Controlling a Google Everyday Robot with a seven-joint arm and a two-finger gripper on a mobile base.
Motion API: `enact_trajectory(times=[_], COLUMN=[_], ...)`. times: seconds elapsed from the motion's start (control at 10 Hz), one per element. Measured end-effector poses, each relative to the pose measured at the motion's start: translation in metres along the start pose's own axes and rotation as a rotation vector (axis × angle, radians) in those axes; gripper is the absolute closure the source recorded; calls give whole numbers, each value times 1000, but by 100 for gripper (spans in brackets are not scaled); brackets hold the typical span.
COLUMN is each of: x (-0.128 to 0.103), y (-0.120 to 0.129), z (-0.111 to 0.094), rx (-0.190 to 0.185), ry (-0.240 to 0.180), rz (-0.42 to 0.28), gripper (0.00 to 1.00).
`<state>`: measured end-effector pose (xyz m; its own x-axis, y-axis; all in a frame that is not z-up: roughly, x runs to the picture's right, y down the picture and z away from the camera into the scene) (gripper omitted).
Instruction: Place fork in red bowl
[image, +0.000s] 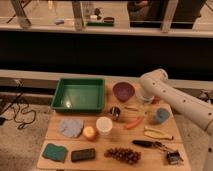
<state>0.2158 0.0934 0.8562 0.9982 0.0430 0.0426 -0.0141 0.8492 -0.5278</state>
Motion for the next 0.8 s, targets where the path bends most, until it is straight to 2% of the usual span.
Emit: enact_trajectory(times=[0.4,0.8], x=[1,-7], y=[0,-12], z=[1,22], rx=[-6,-24], ry=[8,24], rz=[1,14], gripper=[20,20])
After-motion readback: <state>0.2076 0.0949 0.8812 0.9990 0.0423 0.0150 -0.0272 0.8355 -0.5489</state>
